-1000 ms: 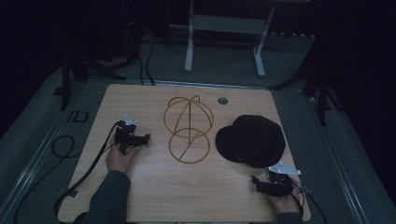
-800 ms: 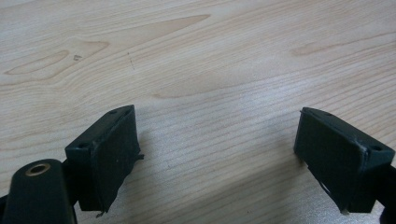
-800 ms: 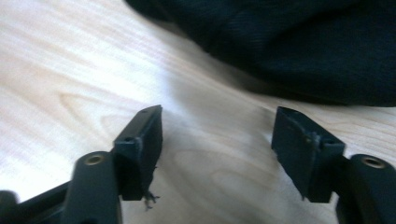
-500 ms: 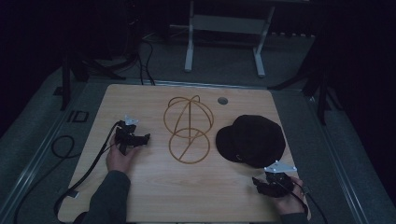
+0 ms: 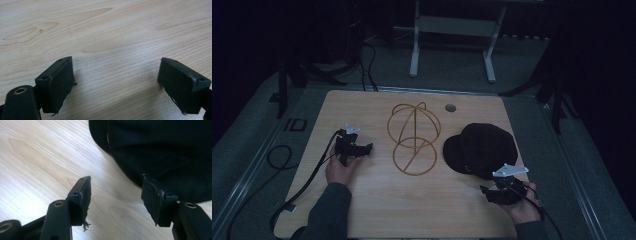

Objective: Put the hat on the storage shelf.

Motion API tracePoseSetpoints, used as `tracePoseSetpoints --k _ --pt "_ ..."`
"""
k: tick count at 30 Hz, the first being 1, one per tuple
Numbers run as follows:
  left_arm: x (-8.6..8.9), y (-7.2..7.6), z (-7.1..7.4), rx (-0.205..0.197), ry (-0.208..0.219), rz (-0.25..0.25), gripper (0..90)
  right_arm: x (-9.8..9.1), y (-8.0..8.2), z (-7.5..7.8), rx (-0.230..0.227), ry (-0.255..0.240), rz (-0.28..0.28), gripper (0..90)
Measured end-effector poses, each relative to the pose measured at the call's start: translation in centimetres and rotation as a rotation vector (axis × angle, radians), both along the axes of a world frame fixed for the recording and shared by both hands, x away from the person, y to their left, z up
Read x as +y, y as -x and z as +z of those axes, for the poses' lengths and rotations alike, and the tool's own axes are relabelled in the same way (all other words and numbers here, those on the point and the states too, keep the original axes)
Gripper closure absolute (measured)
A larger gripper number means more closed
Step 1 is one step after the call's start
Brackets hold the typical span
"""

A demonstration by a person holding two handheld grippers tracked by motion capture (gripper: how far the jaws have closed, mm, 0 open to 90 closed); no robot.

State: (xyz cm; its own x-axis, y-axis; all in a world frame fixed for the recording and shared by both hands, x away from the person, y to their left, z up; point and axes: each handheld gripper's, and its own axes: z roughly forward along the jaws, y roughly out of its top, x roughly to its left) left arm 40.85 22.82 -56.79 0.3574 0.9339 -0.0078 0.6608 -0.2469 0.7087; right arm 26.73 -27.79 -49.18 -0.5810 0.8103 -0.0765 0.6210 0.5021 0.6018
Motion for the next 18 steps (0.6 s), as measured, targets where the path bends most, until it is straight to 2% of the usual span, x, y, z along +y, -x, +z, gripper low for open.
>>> tracePoseSetpoints --k 9,18 --pt "0.0 0.0 0.0 0.0 -0.001 -0.001 13.4 1.5 -1.1 1.6 0.0 0.02 -0.002 41.6" --pt "0.0 0.0 0.0 0.0 0.0 0.0 13.4 2.8 -2.5 2.3 0.004 0.032 0.007 41.9"
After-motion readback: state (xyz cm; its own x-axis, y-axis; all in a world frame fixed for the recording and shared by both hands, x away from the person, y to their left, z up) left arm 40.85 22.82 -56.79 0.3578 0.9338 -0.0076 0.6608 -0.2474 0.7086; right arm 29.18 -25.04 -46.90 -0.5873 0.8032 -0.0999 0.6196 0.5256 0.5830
